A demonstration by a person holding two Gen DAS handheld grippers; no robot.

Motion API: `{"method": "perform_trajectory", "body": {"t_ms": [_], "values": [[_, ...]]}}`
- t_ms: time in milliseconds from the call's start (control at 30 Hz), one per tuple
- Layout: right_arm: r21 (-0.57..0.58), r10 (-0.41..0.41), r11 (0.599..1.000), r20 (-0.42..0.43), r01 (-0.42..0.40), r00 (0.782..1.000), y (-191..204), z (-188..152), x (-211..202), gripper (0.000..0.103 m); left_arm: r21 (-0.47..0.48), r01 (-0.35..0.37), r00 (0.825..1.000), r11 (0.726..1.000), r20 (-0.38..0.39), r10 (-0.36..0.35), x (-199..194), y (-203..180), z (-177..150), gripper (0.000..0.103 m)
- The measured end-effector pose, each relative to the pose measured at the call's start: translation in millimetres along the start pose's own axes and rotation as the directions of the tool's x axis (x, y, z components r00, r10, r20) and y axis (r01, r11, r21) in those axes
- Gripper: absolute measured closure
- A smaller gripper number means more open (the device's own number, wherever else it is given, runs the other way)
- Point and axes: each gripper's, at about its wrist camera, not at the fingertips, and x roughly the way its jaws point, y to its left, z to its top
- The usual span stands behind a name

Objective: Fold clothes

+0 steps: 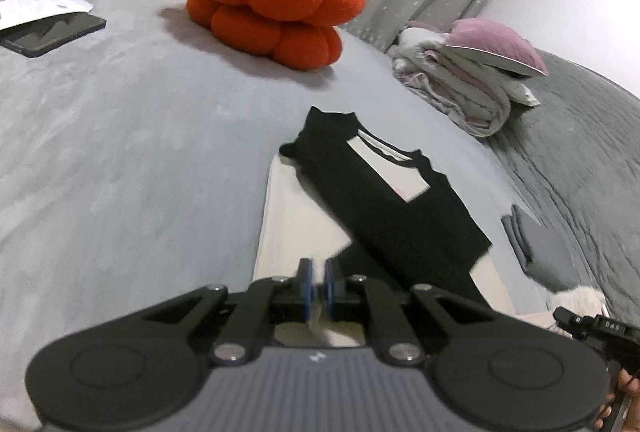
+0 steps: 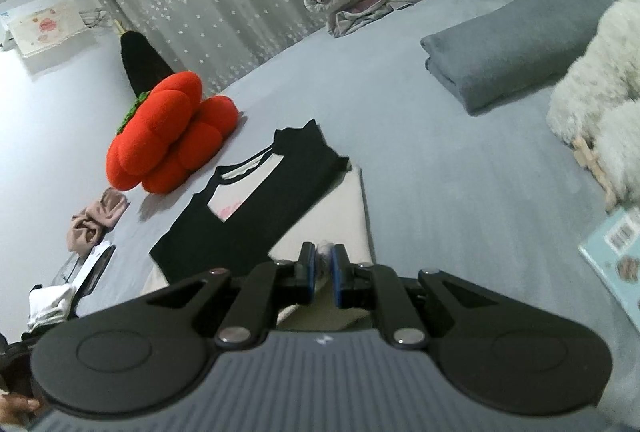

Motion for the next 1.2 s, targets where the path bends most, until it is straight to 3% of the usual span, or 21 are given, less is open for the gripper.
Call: {"method": "perform_trajectory", "body": {"t_ms": [100, 233, 333, 400, 500, 567, 600, 633, 733, 867, 1033, 1067, 1167, 1200], "values": [[0.010, -0.014, 1.000, -0.046, 0.014, 0.999, 2, 23, 30, 0.092, -0.042, -0.046, 0.998, 0.998, -0.048, 0.044, 32, 3, 28, 0.096], [0.006, -0.052, 0.999, -0.138, 0.054, 0.989, -3, 40, 79, 0.092, -0.098, -0.062, 0.990, 0.993, -0.134, 0.048, 76, 17, 49, 0.095], [0.005, -0.067, 0.998, -0.173, 0.069, 0.983, -10, 44, 103, 0.090, -0.156, -0.064, 0.990, 0.986, -0.136, 0.043, 86, 32, 50, 0.093], [0.007, -0.073, 0.997, -0.172, 0.076, 0.982, -15, 43, 108, 0.082, -0.181, -0.055, 0.991, 0.982, -0.129, 0.032, 84, 40, 50, 0.086], [-0.045, -0.079, 0.996, -0.150, 0.073, 0.985, -16, 47, 99, 0.074, -0.153, -0.036, 0.996, 0.988, -0.086, 0.023, 72, 43, 55, 0.068], [-0.103, -0.083, 0.992, -0.128, 0.070, 0.988, -14, 50, 90, 0.072, -0.108, 0.027, 0.998, 0.994, -0.062, -0.034, 61, 41, 56, 0.059], [-0.145, -0.079, 0.988, -0.125, 0.061, 0.989, -13, 51, 85, 0.064, -0.078, 0.060, 0.996, 0.995, -0.056, -0.065, 56, 40, 56, 0.054], [-0.193, -0.070, 0.980, -0.129, 0.045, 0.989, -11, 50, 81, 0.055, -0.047, 0.091, 0.994, 0.995, -0.052, -0.094, 51, 38, 56, 0.051], [-0.303, -0.045, 0.953, -0.149, -0.002, 0.988, -11, 47, 70, 0.051, 0.084, 0.111, 0.992, 0.990, -0.064, -0.106, 47, 26, 52, 0.045], [-0.354, -0.043, 0.935, -0.183, -0.025, 0.982, -14, 44, 74, 0.051, 0.210, 0.144, 0.983, 0.967, -0.141, -0.116, 63, 6, 45, 0.044], [-0.498, -0.007, 0.861, -0.213, -0.103, 0.977, 11, 31, 86, 0.051, 0.333, 0.136, 0.980, 0.933, -0.183, -0.077, 77, -8, 33, 0.046], [-0.520, -0.007, 0.847, -0.221, -0.111, 0.975, 14, 29, 89, 0.051, 0.342, 0.132, 0.980, 0.930, -0.187, -0.070, 80, -9, 32, 0.049], [-0.568, -0.033, 0.815, -0.247, -0.117, 0.969, 19, 22, 101, 0.052, 0.369, 0.118, 0.979, 0.922, -0.198, -0.046, 88, -10, 29, 0.081], [-0.582, -0.048, 0.805, -0.254, -0.113, 0.966, 21, 19, 106, 0.059, 0.382, 0.107, 0.981, 0.918, -0.191, -0.034, 89, -11, 28, 0.088]]}}
